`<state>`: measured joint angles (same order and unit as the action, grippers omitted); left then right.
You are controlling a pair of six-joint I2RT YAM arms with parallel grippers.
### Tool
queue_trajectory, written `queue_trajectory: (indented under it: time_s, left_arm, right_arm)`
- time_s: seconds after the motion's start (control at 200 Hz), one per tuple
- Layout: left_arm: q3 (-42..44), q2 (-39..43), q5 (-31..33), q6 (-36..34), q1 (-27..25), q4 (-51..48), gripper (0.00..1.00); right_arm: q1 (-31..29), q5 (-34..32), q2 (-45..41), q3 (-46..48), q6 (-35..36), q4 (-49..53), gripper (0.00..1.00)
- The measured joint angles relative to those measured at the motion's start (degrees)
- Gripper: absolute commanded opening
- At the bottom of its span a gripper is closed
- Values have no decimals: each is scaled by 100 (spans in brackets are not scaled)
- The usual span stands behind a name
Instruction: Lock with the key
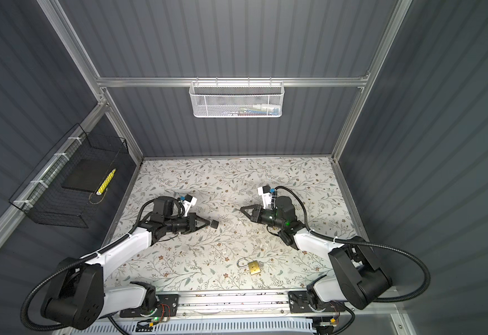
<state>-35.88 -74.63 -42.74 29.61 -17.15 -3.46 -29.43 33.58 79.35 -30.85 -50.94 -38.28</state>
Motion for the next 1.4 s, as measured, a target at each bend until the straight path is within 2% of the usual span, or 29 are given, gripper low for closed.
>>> queue_trajectory:
  time_s: [0.275, 0.465, 0.64, 0.835, 1.401]
  left_arm:
    - [92, -876, 98, -232, 39, -46, 0]
    - [48, -1154, 358, -402, 39, -291, 0]
    - [-251, -1408, 520, -555, 37, -452, 21]
    - [-374, -1790, 610, -557, 48, -505, 37]
    - [-651, -2098, 433, -146, 48, -4, 52]
  right_arm:
    - [-328, -240, 372, 7, -20, -133, 0]
    - [-468, -299, 632, 7, -105, -310, 0]
    - [-551, -321, 787, 7, -177, -468, 0]
    - [-599, -334, 835, 7, -240, -588, 0]
    - [-625, -472, 933, 94, -396, -870, 0]
